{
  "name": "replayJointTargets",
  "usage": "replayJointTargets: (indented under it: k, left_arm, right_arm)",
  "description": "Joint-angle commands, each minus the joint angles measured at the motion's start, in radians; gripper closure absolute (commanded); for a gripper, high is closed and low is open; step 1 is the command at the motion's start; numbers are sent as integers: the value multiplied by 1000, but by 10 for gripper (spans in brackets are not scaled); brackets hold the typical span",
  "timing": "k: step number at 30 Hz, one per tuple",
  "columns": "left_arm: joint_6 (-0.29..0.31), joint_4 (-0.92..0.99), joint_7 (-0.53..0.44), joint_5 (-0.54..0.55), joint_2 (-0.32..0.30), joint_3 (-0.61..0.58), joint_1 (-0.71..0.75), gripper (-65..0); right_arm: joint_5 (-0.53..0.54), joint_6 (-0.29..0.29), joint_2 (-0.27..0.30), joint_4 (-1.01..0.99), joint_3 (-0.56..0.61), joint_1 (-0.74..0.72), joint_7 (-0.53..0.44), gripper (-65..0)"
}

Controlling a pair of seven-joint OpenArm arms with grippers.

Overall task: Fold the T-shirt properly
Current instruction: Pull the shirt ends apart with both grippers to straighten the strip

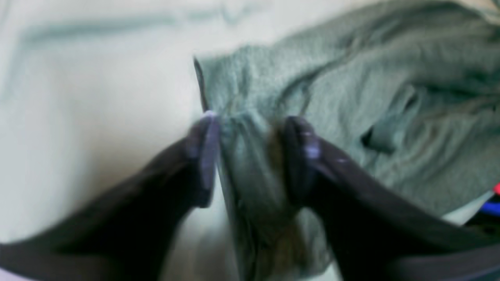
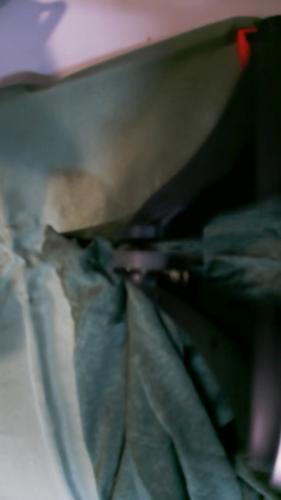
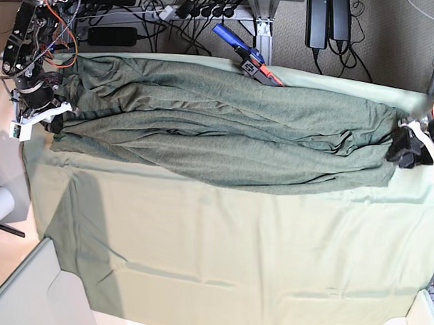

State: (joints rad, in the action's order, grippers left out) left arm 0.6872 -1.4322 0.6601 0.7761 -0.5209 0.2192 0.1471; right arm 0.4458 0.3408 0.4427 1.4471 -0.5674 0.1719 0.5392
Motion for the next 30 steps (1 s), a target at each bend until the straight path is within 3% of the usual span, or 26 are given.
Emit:
replayJointTargets:
  k: [1,4,12,30]
  left_arm:
    - [11,-16,-21,21,-20,10,-9,-346]
    - [11,-16,-21,30,-20,14,-9,-346]
    - [6,-16,9,183,-20,176,-8,-346]
    - [11,193,48,344,69,164,-3,-346]
  right_arm:
    - [6,0,24,18,-11,-8,-27,-170]
    - [6,0,23,18,-11,-8,-39,-276]
    - [6,0,20,17,-11,-8,-39,-278]
    - [7,0,19,17,-11,-8,-45,-278]
